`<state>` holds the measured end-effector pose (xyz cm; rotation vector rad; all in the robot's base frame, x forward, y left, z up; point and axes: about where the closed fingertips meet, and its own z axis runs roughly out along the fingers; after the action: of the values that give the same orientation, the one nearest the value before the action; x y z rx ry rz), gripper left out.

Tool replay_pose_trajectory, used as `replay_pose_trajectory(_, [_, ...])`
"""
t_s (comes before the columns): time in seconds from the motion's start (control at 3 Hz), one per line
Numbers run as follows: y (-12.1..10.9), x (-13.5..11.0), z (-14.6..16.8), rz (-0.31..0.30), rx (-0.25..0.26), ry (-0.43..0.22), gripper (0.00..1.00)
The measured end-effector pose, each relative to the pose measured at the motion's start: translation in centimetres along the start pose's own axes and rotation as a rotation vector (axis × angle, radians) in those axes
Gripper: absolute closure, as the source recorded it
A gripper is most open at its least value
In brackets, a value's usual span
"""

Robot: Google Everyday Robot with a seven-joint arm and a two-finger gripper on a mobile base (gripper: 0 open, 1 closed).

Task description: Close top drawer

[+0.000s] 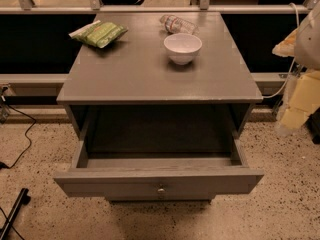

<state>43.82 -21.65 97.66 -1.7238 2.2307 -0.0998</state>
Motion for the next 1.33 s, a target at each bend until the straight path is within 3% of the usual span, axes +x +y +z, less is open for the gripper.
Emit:
replay_pose_trajectory(0.33, [0.0, 0.0, 0.0, 0.0, 0.0, 0.0, 0.0])
replay_pose_trajectory(0.67, [1.5, 0.0, 1.9, -0.109, 0.036, -0.065, 0.0])
replay_pose_trajectory(1.0, [4.9, 1.8, 5.1, -0.178, 0.073, -0.114, 0.0])
replay_pose_trajectory(1.33, [5.5, 3.1, 7.7, -0.228, 0.087, -0.107, 0.0])
